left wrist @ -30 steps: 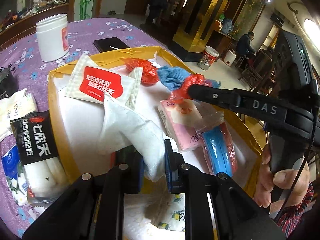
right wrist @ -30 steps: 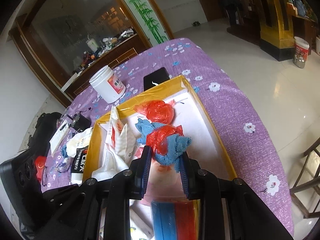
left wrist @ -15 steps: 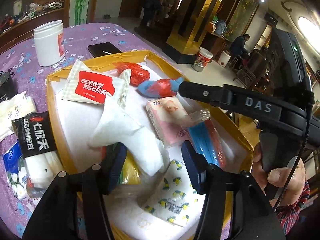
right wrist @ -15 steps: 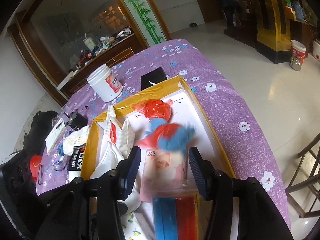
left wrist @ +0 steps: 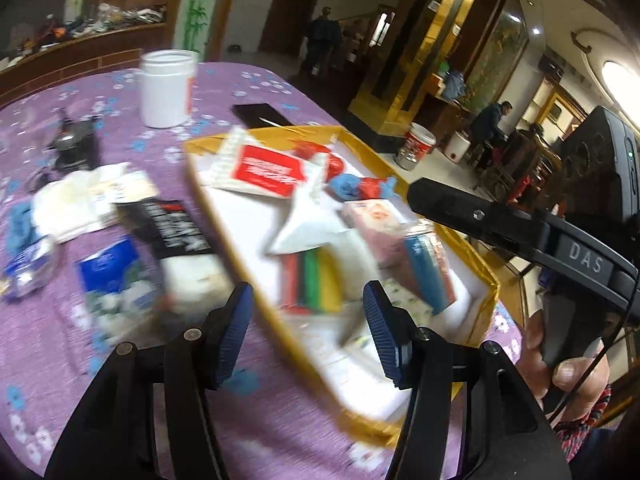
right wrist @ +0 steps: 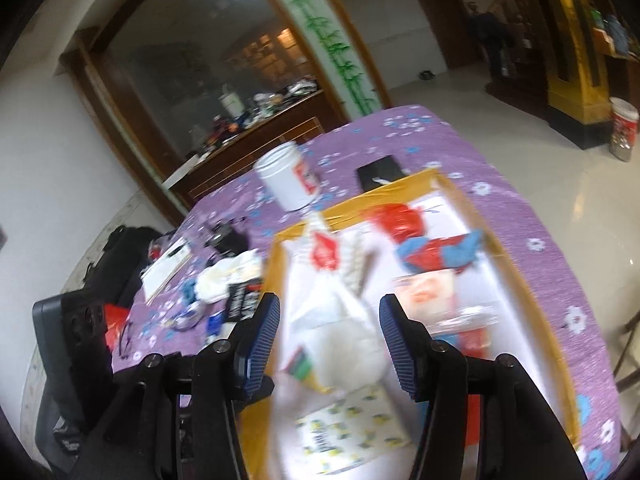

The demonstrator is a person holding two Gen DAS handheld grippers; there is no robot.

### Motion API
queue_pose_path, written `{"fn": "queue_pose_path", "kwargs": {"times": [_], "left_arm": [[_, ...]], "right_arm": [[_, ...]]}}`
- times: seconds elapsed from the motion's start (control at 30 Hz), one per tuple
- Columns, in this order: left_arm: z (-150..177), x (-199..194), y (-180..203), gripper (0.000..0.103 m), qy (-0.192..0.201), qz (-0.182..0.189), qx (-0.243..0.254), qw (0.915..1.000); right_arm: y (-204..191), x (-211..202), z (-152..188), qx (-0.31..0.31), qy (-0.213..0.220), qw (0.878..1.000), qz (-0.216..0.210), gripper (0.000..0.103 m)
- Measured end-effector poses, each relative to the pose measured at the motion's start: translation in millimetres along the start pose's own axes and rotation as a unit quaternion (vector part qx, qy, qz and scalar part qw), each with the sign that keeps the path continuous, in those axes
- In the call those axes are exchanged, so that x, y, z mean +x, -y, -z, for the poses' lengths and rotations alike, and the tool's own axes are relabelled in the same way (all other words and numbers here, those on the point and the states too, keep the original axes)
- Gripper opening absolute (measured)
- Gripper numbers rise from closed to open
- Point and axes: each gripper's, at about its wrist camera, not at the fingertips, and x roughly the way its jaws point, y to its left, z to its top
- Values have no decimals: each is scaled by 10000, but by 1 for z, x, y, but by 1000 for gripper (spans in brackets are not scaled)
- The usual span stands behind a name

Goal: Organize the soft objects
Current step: 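Move both tools back to the remaining items on the tablecloth, then grasp the blue Vinda tissue pack with the left tool while the right tool grasps the black snack bag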

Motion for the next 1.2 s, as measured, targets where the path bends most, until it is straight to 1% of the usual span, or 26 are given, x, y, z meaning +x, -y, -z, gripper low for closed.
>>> {"fn": "queue_pose_path", "kwargs": {"times": [0.13, 0.27, 0.4, 0.43, 0.47, 0.6, 0.7, 0.73, 0.87, 0.93, 1.0, 1.1, 1.17, 1.2], "left_arm": [[13, -20, -27, 55, 123, -270, -115, 9995], [22, -37, -60, 55, 200, -513, -342, 9979], [23, -57, -108, 55, 361, -980, -618, 9926], [22, -60, -117, 57, 372, -1016, -702, 9917], [20, -63, -131, 62, 353, -1021, -828, 9907], [8, -61, -172, 62, 292, -1083, -1298, 9852], [-3, -50, -189, 62, 204, -989, -1541, 9829], [-9, -43, -195, 62, 172, -1062, -1583, 9815], [-17, -22, -210, 62, -45, -1062, -1652, 9805], [-19, -10, -210, 62, -180, -1081, -1593, 9811], [-16, -6, -203, 64, -231, -1188, -1414, 9825], [-9, -8, -189, 64, -253, -1180, -1161, 9859], [-1, -10, -177, 64, -278, -1338, -930, 9862], [4, -12, -170, 63, -282, -1480, -819, 9852]], "right_arm": [[-27, 7, 7, -232, -104, 9996, -141, 56], [-48, 17, 19, -396, -255, 9985, -289, 56], [-65, 25, 30, -606, -403, 9965, -418, 56], [-69, 26, 32, -656, -429, 9959, -445, 56], [-72, 26, 34, -686, -444, 9956, -467, 56], [-77, 29, 38, -727, -489, 9948, -524, 56], [-78, 31, 39, -724, -515, 9945, -547, 56], [-78, 31, 39, -722, -521, 9945, -552, 56], [-76, 31, 37, -683, -545, 9947, -546, 56], [-74, 31, 37, -671, -551, 9948, -539, 56], [-73, 31, 36, -651, -554, 9949, -531, 56], [-71, 33, 34, -607, -582, 9950, -548, 56], [-70, 35, 33, -595, -620, 9947, -572, 56], [-70, 36, 32, -602, -652, 9944, -575, 56]]}}
